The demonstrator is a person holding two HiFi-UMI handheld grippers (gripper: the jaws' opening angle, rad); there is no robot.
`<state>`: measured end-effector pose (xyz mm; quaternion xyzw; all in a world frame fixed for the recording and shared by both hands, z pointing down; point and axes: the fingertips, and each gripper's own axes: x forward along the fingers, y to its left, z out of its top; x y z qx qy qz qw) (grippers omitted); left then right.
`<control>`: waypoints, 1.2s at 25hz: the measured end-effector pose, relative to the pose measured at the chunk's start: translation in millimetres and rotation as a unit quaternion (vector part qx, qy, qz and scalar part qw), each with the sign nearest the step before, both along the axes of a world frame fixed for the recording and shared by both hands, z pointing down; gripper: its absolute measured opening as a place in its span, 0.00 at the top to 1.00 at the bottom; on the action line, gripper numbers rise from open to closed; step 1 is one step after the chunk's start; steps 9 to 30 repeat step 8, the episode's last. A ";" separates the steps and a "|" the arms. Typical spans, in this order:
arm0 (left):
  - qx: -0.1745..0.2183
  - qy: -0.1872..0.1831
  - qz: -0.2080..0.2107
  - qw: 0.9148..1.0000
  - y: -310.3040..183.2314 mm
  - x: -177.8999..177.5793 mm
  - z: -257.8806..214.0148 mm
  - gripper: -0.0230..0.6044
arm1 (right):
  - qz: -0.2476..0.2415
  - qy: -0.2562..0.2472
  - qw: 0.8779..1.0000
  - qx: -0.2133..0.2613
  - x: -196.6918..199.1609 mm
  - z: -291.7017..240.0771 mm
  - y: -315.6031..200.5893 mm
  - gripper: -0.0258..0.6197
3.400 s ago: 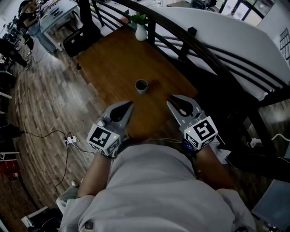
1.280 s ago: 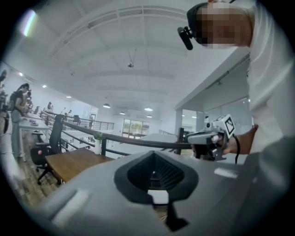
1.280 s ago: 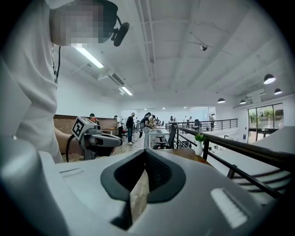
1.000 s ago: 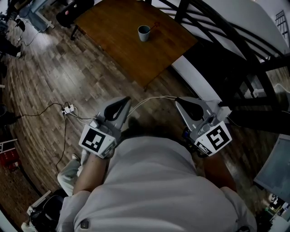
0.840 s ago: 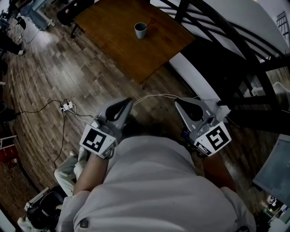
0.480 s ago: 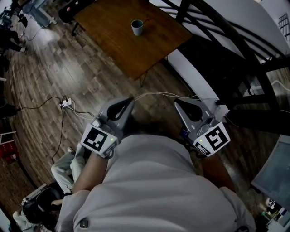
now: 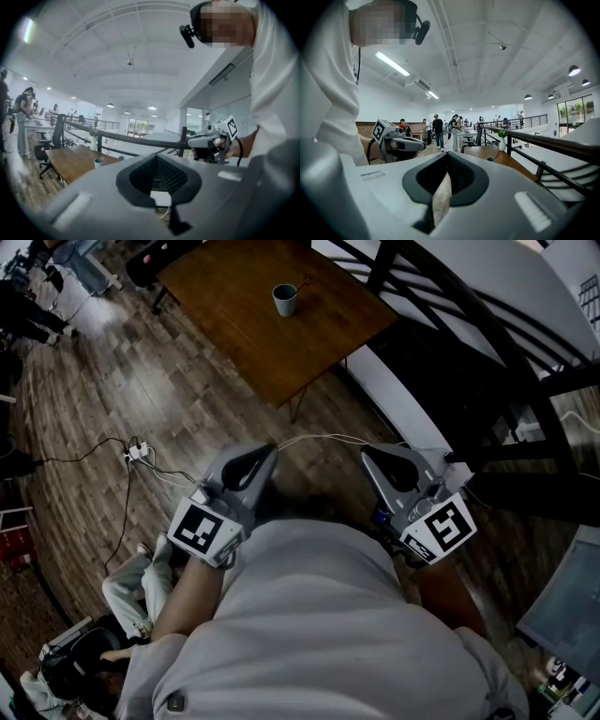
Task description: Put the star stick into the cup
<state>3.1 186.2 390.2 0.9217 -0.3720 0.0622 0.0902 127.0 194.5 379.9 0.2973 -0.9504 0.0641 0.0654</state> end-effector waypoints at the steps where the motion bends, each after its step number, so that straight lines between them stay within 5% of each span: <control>1: 0.000 0.000 0.001 1.000 0.5 0.3 -0.1 0.96 | -0.001 0.000 1.000 0.000 -0.2 -0.8 0.3 0.95; 30: 0.003 0.005 0.006 1.000 2.6 -1.6 -0.6 0.96 | 0.000 0.001 1.000 0.003 -2.8 -2.6 0.9 0.95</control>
